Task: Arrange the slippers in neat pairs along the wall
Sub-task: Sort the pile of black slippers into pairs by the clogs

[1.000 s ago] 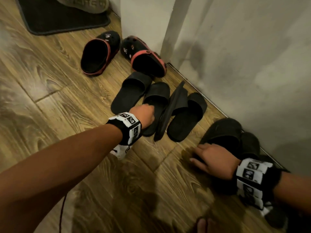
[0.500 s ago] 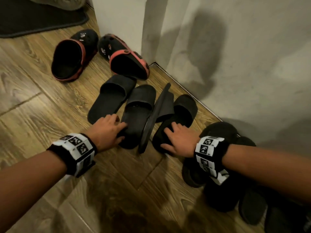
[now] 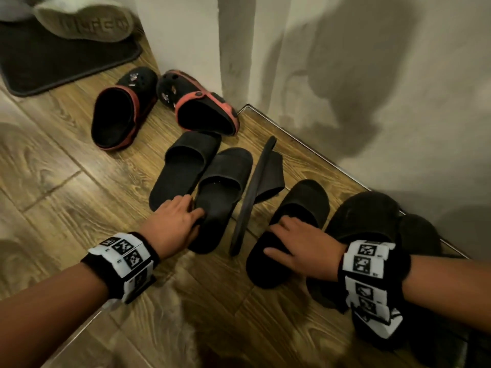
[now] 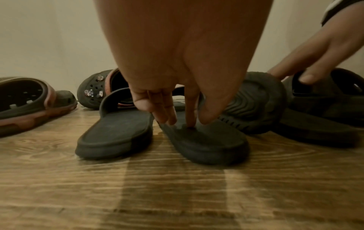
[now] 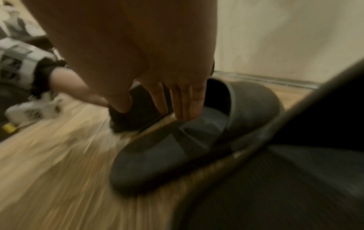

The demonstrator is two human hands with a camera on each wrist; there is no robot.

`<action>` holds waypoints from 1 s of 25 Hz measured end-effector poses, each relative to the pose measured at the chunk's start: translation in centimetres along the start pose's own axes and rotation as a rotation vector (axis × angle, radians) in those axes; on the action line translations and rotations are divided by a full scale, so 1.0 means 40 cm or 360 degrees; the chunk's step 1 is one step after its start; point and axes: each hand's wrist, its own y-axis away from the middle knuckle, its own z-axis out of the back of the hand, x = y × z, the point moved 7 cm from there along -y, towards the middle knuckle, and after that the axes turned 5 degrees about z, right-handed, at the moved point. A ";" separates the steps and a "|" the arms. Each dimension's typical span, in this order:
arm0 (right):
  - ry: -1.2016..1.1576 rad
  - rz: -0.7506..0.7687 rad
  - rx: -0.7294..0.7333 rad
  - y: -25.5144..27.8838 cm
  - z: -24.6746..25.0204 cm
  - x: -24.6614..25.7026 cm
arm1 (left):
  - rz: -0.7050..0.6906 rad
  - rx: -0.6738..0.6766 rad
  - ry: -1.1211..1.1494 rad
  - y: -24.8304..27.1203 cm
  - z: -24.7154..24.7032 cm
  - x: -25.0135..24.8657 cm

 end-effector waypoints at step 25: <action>0.0425 0.0265 0.0105 -0.097 -0.024 0.169 | 0.0034 -0.0199 0.0394 0.127 0.034 0.077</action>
